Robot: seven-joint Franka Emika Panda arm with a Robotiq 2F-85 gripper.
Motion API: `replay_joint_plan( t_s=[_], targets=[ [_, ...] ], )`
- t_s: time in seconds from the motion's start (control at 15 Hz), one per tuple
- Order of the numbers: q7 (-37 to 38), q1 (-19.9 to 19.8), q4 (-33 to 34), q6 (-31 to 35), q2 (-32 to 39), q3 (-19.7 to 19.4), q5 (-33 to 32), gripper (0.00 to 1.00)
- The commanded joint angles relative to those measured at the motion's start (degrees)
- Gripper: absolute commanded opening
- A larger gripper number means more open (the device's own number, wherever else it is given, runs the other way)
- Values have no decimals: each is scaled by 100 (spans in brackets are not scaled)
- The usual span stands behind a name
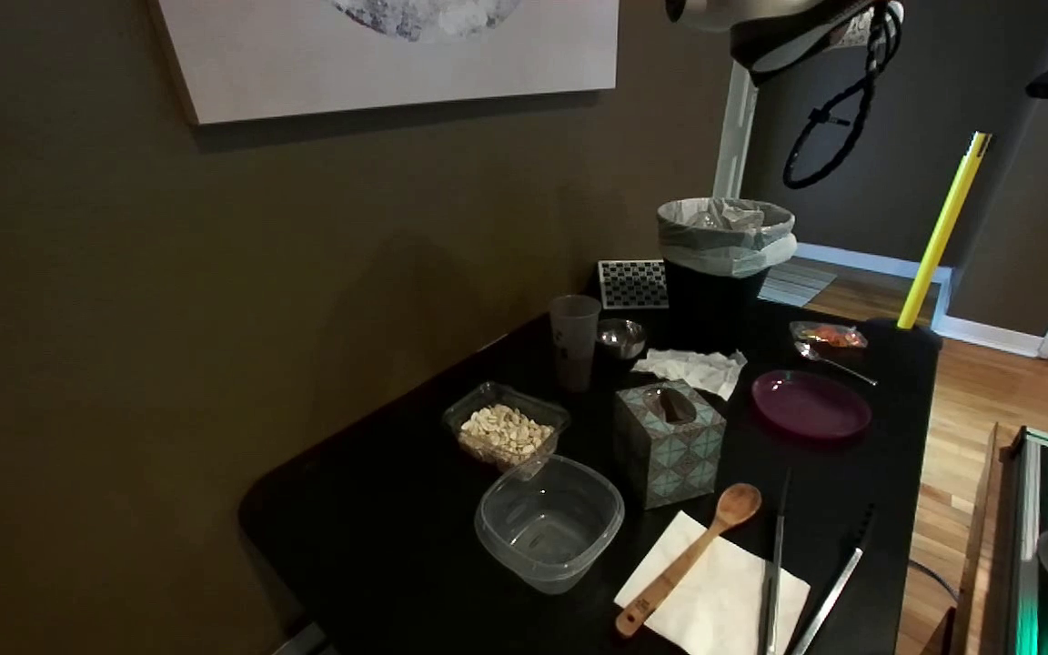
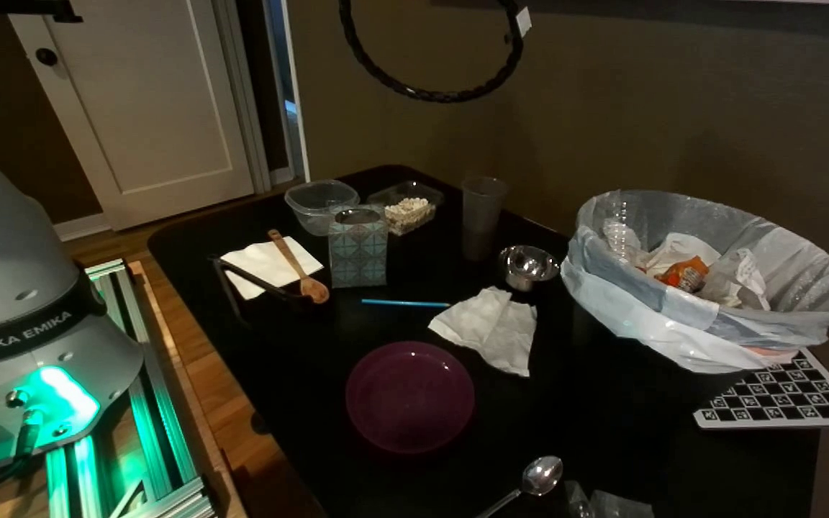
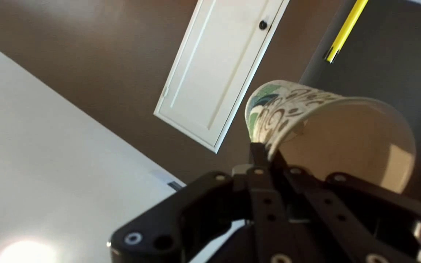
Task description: Put some contents from the clear container in the coffee cup then pour them out of the cup and into the bin.
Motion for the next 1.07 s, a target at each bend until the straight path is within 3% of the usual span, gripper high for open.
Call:
replay_joint_plan(
  t_s=[0.0, 0.53, 1.0],
  targets=[
    [-218, 33, 232, -6, -117, -37, 1093, 1],
    [-631, 30, 514, -33, -335, -126, 3365, 1],
    [-1339, 50, 241, 191, -724, -151, 5177, 1]
  ],
)
